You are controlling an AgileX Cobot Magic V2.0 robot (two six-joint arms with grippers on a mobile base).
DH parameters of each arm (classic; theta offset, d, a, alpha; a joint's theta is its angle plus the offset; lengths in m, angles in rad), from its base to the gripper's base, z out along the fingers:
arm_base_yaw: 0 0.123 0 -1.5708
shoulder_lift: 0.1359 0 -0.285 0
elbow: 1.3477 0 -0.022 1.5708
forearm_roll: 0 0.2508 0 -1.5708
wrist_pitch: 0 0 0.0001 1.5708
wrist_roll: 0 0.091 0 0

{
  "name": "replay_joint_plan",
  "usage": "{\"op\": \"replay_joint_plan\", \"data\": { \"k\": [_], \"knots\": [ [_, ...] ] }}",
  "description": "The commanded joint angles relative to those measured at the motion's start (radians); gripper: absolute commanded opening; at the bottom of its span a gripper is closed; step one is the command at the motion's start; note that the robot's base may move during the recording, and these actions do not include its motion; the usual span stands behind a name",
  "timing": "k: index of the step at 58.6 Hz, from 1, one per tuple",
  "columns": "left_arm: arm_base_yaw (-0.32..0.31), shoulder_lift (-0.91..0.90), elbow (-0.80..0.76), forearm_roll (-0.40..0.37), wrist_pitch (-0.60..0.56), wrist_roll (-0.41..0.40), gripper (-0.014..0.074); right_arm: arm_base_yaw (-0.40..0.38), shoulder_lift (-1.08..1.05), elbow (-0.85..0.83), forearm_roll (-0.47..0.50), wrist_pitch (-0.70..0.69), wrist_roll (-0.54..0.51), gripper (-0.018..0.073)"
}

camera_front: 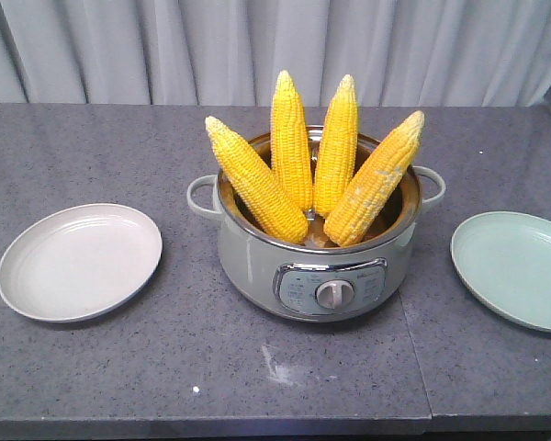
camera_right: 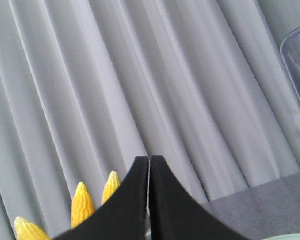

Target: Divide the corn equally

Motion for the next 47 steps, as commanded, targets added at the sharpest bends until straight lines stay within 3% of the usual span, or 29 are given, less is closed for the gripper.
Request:
{"op": "replay_joint_plan", "data": {
  "k": [1, 8, 16, 22, 31, 40, 47],
  "knots": [
    [-0.001, -0.014, -0.034, -0.154, -0.167, -0.131, -0.0008, -0.004, 0.037, -0.136, -0.012, 0.035, -0.001, -0.0002],
    [-0.001, -0.014, -0.115, -0.271, -0.123, -0.149, -0.0008, -0.004, 0.118, -0.338, -0.124, 0.257, -0.024, -0.0002],
    [-0.001, 0.000, -0.277, -0.274, 0.105, -0.142, -0.0008, -0.004, 0.249, -0.543, -0.181, 0.405, -0.024, -0.0002],
    [-0.001, 0.054, -0.406, -0.215, 0.223, -0.142, -0.0008, -0.004, 0.354, -0.651, -0.181, 0.472, -0.030, -0.0002],
    [-0.001, 0.202, -0.549, -0.070, 0.228, -0.147, -0.0006, -0.004, 0.509, -0.749, -0.180, 0.479, -0.135, 0.0016],
    [-0.001, 0.362, -0.673, -0.010, 0.236, -0.153, 0.0015, -0.004, 0.619, -0.797, -0.161, 0.479, -0.192, 0.0134],
    [-0.002, 0.466, -0.743, -0.009, 0.254, -0.153, 0.0089, -0.004, 0.667, -0.800, -0.162, 0.458, -0.200, 0.0345]
  ]
}}
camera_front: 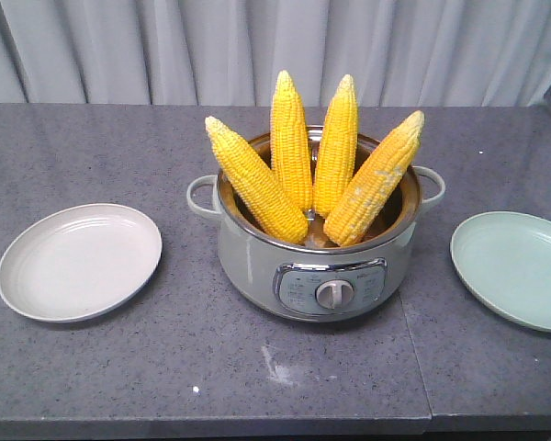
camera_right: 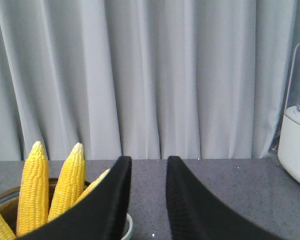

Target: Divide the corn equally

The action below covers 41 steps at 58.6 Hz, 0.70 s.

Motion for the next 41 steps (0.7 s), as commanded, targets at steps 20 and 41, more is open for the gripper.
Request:
{"op": "replay_joint_plan", "data": {
  "k": [20, 41],
  "knots": [
    [-0.002, 0.213, -0.090, -0.015, -0.034, -0.237, 0.0559, -0.004, 0.061, -0.034, -0.008, -0.158, -0.012, 0.0616],
    [-0.002, 0.325, -0.151, 0.339, -0.080, -0.420, 0.0561, -0.004, 0.142, -0.113, 0.050, -0.022, -0.034, 0.0581]
  ]
}}
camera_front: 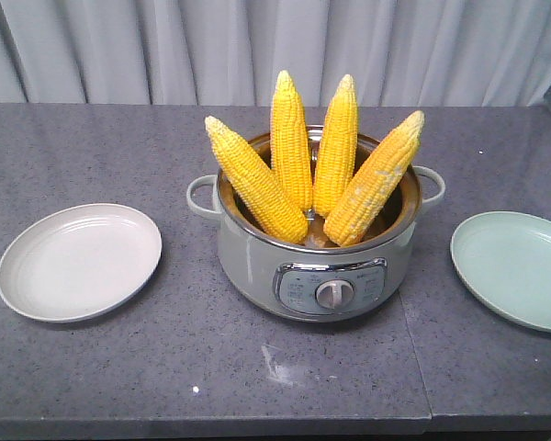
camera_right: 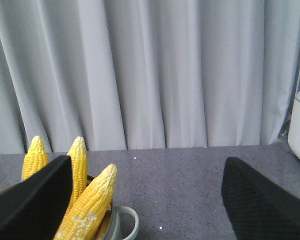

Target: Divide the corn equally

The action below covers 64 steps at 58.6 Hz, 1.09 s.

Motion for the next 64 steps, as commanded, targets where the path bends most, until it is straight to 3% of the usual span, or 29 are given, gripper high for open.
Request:
{"op": "replay_joint_plan", "data": {
  "k": [1, 9, 19, 25, 30, 35, 64],
  "knots": [
    [-0.002, 0.063, -0.077, 0.175, -0.054, -0.118, 0.0559, -0.004, 0.062, -0.094, 0.005, -0.008, -0.031, 0.0581],
    [-0.002, 0.181, -0.158, 0.542, -0.054, -0.395, 0.0555, -0.004, 0.201, -0.212, 0.125, 0.116, -0.125, 0.0581],
    [-0.002, 0.320, -0.223, 0.937, -0.072, -0.702, 0.0555, -0.004, 0.369, -0.300, 0.464, 0.167, -0.372, 0.0581],
    [-0.002, 0.381, -0.225, 1.070, -0.093, -0.821, 0.0555, -0.004, 0.458, -0.319, 0.673, 0.173, -0.508, 0.0581],
    [-0.002, 0.416, -0.225, 1.129, -0.107, -0.861, 0.0555, -0.004, 0.528, -0.327, 0.778, 0.160, -0.621, 0.0581],
    [-0.002, 0.435, -0.224, 1.140, -0.113, -0.863, 0.0555, -0.004, 0.594, -0.348, 0.851, 0.154, -0.689, 0.0581],
    [-0.002, 0.437, -0.222, 1.142, -0.132, -0.863, 0.0555, -0.004, 0.810, -0.425, 0.971, 0.154, -0.783, 0.0581]
  ]
}}
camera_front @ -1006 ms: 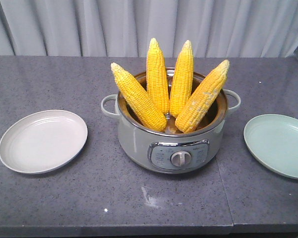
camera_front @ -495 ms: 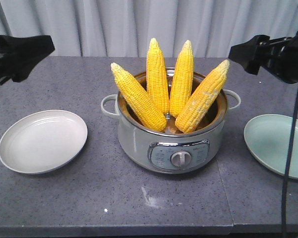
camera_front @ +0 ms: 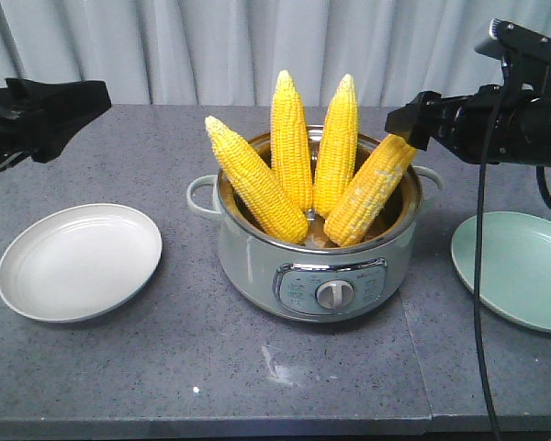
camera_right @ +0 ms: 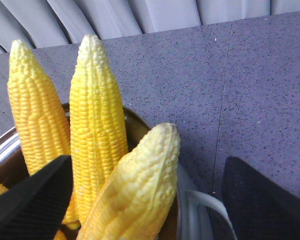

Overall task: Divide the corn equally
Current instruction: 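Reach both grippers toward the corn cobs in the pot, then grasp one corn cob with each gripper and lift out of pot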

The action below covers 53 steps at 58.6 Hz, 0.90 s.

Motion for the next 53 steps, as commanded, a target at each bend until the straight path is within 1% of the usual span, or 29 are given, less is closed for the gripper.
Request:
{"op": "replay_joint_plan", "data": {
  "k": [1, 12, 18, 20, 26, 35, 42, 43, 53],
  "knots": [
    [-0.002, -0.014, -0.034, -0.035, 0.000, -0.009, 0.0555, -0.004, -0.009, -0.046, 0.066, -0.035, -0.045, 0.0581],
    [-0.002, -0.014, -0.034, -0.028, 0.000, -0.009, 0.0555, -0.004, 0.028, -0.071, 0.145, 0.016, -0.127, 0.0576],
    [-0.002, -0.014, -0.034, -0.028, 0.000, -0.009, 0.0555, -0.004, 0.028, -0.071, 0.158, 0.022, -0.122, 0.0529],
    [-0.002, -0.014, -0.034, -0.028, 0.000, -0.009, 0.0555, -0.004, 0.028, -0.071, 0.158, 0.024, -0.122, 0.0502],
    [-0.002, -0.014, -0.034, -0.028, 0.000, -0.009, 0.0555, -0.004, 0.028, -0.071, 0.157, 0.026, -0.122, 0.0385],
    [-0.002, -0.014, -0.034, -0.028, 0.000, -0.009, 0.0555, -0.004, 0.028, -0.071, 0.152, 0.026, -0.124, 0.0155],
    [-0.002, -0.014, -0.034, -0.028, -0.001, -0.009, 0.0555, -0.004, 0.025, -0.073, 0.158, 0.029, -0.136, -0.0006],
    [-0.002, -0.014, -0.034, -0.028, -0.001, -0.009, 0.0555, -0.004, 0.023, -0.073, 0.164, 0.028, -0.141, -0.0016],
    [-0.002, -0.014, -0.034, -0.028, -0.005, -0.009, 0.0555, -0.005, -0.066, -0.073, 0.247, 0.013, -0.248, -0.0009]
  ]
}}
